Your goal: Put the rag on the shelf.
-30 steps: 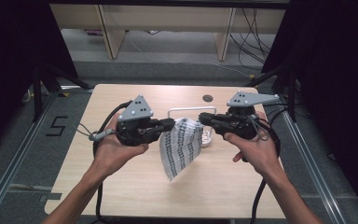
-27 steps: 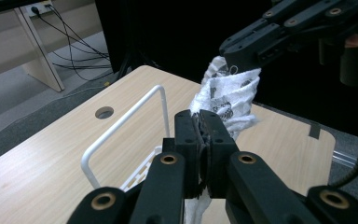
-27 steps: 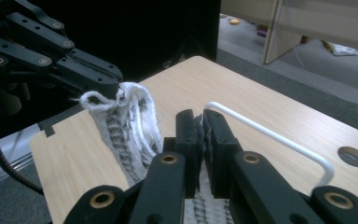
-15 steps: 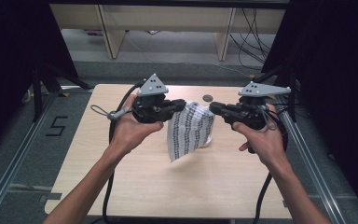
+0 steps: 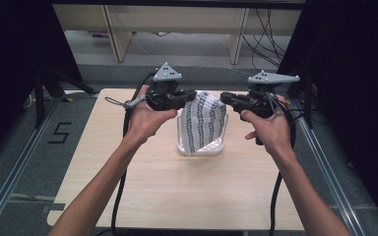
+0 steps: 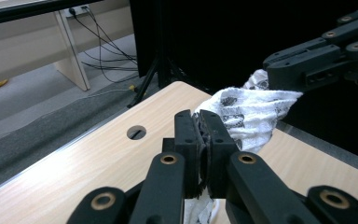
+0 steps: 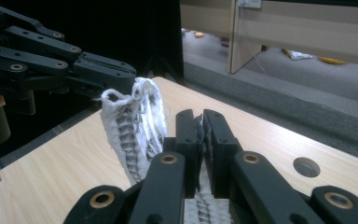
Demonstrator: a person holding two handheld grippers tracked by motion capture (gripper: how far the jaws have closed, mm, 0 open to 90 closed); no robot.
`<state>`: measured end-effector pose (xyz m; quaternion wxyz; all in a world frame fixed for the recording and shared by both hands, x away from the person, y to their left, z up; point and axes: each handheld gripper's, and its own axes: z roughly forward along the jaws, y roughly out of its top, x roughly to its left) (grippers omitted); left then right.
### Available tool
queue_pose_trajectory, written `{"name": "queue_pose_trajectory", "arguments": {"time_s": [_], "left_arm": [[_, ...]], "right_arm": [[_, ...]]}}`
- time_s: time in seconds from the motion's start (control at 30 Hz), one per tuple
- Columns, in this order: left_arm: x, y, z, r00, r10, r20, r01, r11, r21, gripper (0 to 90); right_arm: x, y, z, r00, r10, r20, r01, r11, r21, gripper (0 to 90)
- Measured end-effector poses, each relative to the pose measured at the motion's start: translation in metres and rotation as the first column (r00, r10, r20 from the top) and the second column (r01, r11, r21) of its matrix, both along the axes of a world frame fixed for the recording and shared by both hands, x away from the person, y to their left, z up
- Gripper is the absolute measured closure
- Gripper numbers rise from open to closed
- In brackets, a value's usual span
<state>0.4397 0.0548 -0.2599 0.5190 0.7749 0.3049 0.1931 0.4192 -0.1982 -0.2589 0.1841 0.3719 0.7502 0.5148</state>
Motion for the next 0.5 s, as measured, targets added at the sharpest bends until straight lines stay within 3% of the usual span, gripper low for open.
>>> {"name": "queue_pose_trajectory", "arguments": {"time_s": [0.23,0.3,0.5], "left_arm": [[0.017,-0.003,0.007,0.9996,0.028,-0.004,-0.028,0.9995,-0.014,86.2],[0.02,-0.004,0.009,0.9993,0.038,-0.004,-0.038,0.9991,-0.021,86.2],[0.029,-0.003,0.016,0.9984,0.057,-0.006,-0.057,0.9978,-0.036,86.2]], "right_arm": [[0.013,0.001,0.001,0.9995,-0.029,-0.013,0.03,0.999,0.038,85.9],[0.018,0.0,0.002,0.9995,-0.031,0.009,0.031,0.999,0.033,85.9],[0.025,0.003,0.012,0.9991,-0.042,0.005,0.041,0.997,0.058,85.9]]}}
